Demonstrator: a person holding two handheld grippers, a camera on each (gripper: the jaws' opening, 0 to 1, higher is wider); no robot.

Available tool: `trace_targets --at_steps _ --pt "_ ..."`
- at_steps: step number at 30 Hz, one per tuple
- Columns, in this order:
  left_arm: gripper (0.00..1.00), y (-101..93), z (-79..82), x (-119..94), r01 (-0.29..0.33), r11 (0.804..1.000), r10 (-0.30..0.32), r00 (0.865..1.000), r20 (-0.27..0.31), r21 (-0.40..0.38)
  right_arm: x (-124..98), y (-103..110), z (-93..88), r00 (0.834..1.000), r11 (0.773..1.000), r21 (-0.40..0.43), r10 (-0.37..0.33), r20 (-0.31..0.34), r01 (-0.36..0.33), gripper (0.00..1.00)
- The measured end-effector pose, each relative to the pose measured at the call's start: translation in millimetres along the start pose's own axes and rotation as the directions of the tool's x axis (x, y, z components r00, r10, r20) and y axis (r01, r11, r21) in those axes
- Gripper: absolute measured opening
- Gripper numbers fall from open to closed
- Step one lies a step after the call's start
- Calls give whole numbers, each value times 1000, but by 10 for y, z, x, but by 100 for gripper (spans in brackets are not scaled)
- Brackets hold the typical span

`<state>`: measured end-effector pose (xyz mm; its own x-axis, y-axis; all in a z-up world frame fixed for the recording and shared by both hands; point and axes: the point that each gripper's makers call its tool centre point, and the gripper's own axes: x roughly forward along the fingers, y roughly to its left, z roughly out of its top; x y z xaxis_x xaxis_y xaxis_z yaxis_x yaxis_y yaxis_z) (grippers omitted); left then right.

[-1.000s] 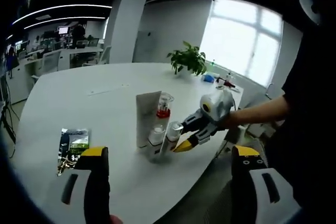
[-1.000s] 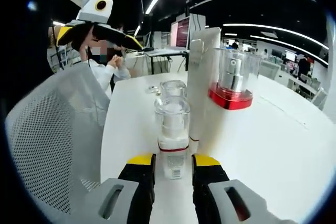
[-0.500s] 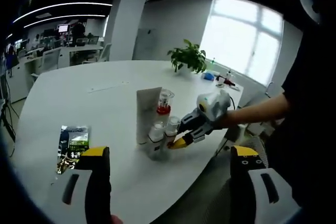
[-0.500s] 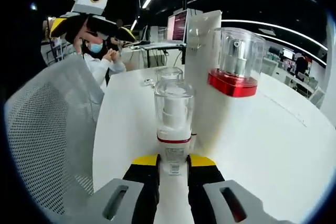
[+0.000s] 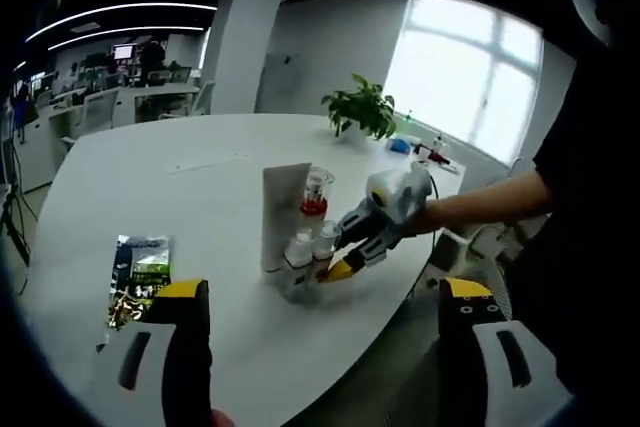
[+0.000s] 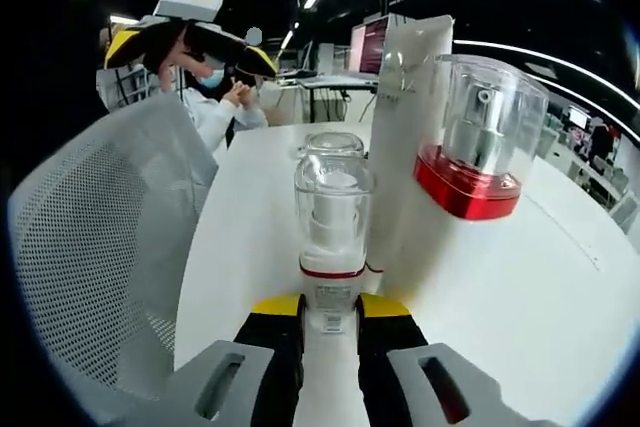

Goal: Arrange the skincare products in the storage area until every visible bottle or jar stands upright without overlapping.

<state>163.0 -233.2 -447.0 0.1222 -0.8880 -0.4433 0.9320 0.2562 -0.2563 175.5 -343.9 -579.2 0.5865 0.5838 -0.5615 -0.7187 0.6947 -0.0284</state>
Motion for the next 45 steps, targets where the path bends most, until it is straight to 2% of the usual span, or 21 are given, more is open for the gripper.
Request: trace_targets --at_steps 10,17,28,35,38,42,45 --pt "87 -6 -13 8 -1 1000 1 1000 -3 0 11 -12 -18 1000 1000 19 22 -9 -22 12" --pt "87 4 -18 4 -11 1000 11 1000 -6 4 -86 -12 -91 1000 998 64 6 -28 -4 19" --pt "89 37 -31 -58 -55 998 55 998 10 -10 -313 154 -132 998 987 146 -57 -26 60 32" --pt "88 40 -75 -125 -77 997 77 997 13 -20 -417 251 -31 994 976 193 -106 4 103 41" --pt "87 5 -104 -161 -84 996 85 996 11 -22 -454 304 52 992 969 218 -127 24 118 47" --pt "87 -12 -146 -231 -105 994 105 994 10 -24 -493 353 141 986 960 237 -162 41 148 66" --pt "88 -1 -176 -288 -128 991 129 991 20 -40 -524 371 177 981 952 255 -189 51 171 75"
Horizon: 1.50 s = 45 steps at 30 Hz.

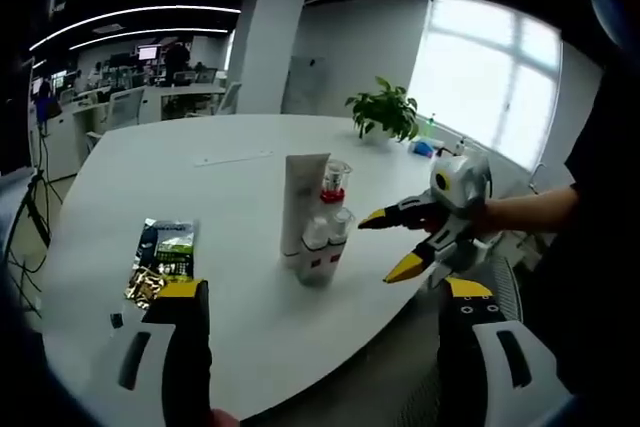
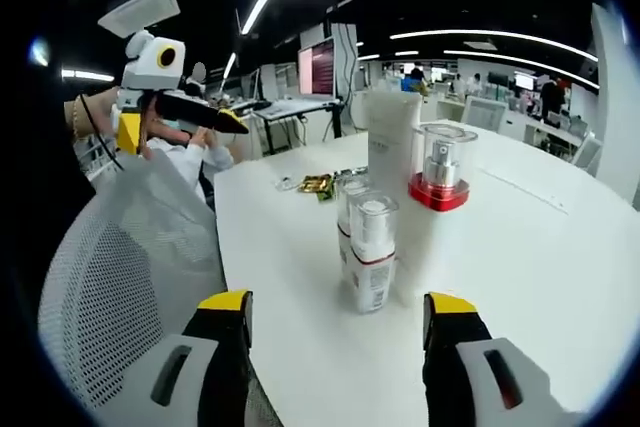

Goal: Arrange the skincare products in the storage area until every visible bottle or jar stands upright without overlapping.

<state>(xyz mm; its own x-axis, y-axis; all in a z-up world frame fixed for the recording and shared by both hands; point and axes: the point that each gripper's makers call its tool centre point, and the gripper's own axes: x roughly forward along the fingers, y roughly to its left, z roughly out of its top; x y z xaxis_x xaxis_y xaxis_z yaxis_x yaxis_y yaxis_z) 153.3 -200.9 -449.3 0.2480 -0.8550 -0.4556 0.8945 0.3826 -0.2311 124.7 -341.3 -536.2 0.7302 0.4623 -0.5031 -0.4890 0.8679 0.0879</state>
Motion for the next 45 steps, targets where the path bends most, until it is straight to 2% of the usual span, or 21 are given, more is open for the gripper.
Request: trace_targets --at_steps 3,9,16,18,22,23,24,26,29,33,36,39,41,44,45 --pt "90 43 -43 -48 -43 999 43 999 7 -10 -41 13 -10 1000 1000 17 -15 3 15 80" --pt "90 71 -75 -114 -76 997 76 997 18 -21 -157 40 -67 999 998 40 -45 -2 45 85" --pt "90 195 -67 -135 -89 996 89 996 -7 -14 -348 -23 -26 989 982 130 -144 37 138 92" --pt "90 267 -21 -153 -95 995 95 996 -5 -9 -383 -58 -12 978 969 152 -204 42 196 96" --pt "90 388 20 -177 -109 994 109 994 6 -20 -409 -16 33 965 957 144 -260 47 251 99" --pt "90 407 25 -181 -110 994 110 994 9 -21 -425 -26 29 956 950 133 -290 39 283 100" --pt "91 424 25 -181 -107 994 107 994 11 -22 -458 -69 5 940 934 121 -340 20 335 100" --pt "91 464 25 -184 -95 995 96 995 11 -35 -472 -27 23 939 932 127 -344 16 339 100" --pt "92 594 29 -212 -94 995 95 995 11 -23 -507 -28 64 925 915 168 -377 32 367 100" --pt "92 744 8 -267 -122 993 122 993 -7 -1 -520 -32 75 909 900 144 -416 9 411 100" --pt "92 899 2 -354 -127 991 128 992 12 -44 -511 -41 118 900 889 160 -435 12 428 100" --pt "91 991 -38 -374 -136 988 137 990 15 -74 -481 -54 104 887 879 133 -462 -3 458 100" --pt "91 1031 -38 -369 -133 987 135 991 20 -88 -442 -60 72 884 877 113 -468 -16 466 100" --pt "91 1083 -65 -330 -112 989 114 993 15 -93 -408 -57 102 886 878 136 -463 2 458 100" --pt "92 1124 -92 -308 -99 991 100 995 4 -94 -414 -82 92 880 872 133 -474 -4 471 100"
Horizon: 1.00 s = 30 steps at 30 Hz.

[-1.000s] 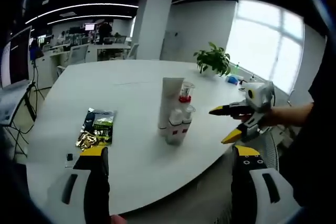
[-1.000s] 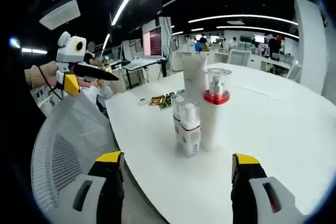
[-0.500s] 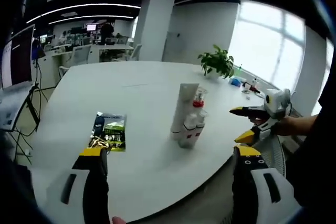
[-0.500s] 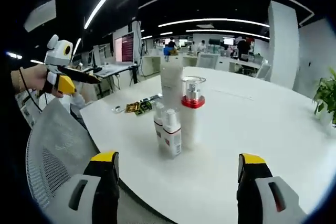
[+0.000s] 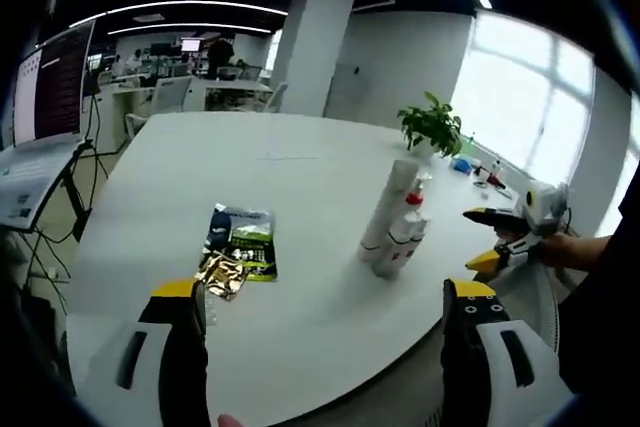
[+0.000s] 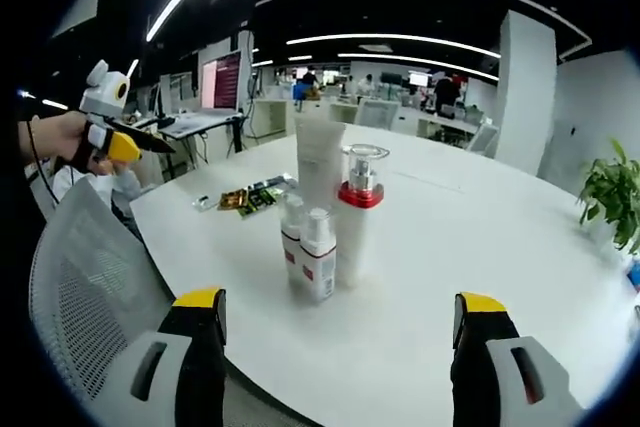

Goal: Arrange the skincare products in the storage area until every visible bottle or jar stands upright without overlapping.

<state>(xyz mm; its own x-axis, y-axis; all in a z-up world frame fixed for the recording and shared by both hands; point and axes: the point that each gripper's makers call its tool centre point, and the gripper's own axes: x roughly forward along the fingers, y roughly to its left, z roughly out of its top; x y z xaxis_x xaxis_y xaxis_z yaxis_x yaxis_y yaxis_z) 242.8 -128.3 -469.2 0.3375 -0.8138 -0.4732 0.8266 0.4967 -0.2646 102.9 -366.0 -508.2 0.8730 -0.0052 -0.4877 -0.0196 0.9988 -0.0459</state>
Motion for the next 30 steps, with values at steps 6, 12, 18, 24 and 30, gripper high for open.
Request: trace_targets --at_steps 6,12,18,24,30 --pt "87 209 -58 178 1 1000 -2 997 -75 -9 34 -158 -162 997 997 5 -76 -26 76 100" --pt "79 525 -51 426 -18 1000 20 990 -140 14 32 -200 -294 993 990 83 -111 -44 114 99" --pt "82 798 -40 749 -29 999 34 982 -188 31 41 -265 -325 989 986 92 -137 -52 141 99" --pt "86 932 -46 1039 -22 998 32 977 -211 51 61 -272 -355 990 984 120 -127 -61 134 99" --pt "80 1151 -102 1227 -54 996 70 961 -269 66 72 -277 -396 989 983 125 -126 -74 134 98"
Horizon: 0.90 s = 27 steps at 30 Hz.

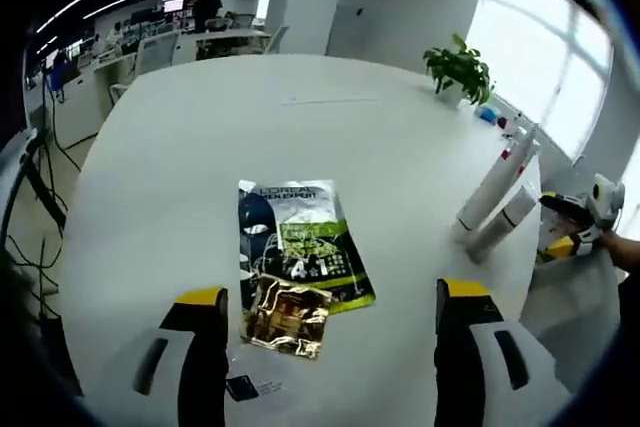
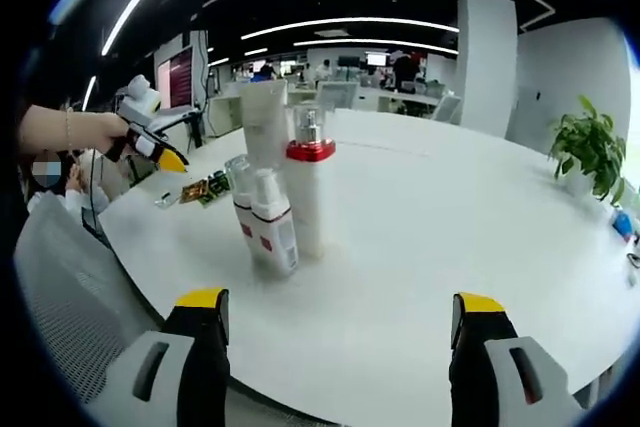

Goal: Arrange the skincare products in the storage area until every visible bottle or jar stands upright without overlapping.

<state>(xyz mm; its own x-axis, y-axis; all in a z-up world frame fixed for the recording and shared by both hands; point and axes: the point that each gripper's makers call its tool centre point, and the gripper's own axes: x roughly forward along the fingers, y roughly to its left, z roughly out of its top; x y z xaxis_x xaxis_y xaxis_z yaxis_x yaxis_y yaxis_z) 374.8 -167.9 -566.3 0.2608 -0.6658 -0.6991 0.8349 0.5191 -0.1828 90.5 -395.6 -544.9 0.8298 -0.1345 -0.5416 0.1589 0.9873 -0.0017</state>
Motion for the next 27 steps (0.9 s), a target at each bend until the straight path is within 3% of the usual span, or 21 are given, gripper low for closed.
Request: trace_targets --at_steps 4,10,17,20,21,22,24,25,27 --pt "71 172 -37 114 -51 999 50 997 -51 -16 6 2 -19 1000 1000 6 3 -7 -2 97" --pt "53 486 87 379 -88 996 86 992 -92 -12 17 16 -42 1000 1000 14 14 -14 -13 96" --pt "51 480 95 596 -103 995 105 986 -129 20 22 23 -53 1000 1000 26 18 -18 -17 95" --pt "50 475 76 602 -134 990 138 980 -142 33 32 15 -63 1000 999 26 19 -22 -18 94" --pt "50 550 83 605 -172 984 178 974 -139 52 33 19 -65 1000 999 25 21 -23 -20 94" --pt "50 541 110 630 -164 985 171 977 -126 60 32 22 -67 999 999 25 22 -24 -21 94" --pt "45 504 129 625 -170 984 177 976 -126 62 33 26 -71 999 999 26 24 -26 -23 94" --pt "38 471 167 652 -144 985 154 983 -102 98 34 30 -75 999 999 27 26 -27 -26 94" --pt "33 488 175 666 -159 978 171 982 -84 137 39 33 -82 999 999 29 30 -28 -29 94"
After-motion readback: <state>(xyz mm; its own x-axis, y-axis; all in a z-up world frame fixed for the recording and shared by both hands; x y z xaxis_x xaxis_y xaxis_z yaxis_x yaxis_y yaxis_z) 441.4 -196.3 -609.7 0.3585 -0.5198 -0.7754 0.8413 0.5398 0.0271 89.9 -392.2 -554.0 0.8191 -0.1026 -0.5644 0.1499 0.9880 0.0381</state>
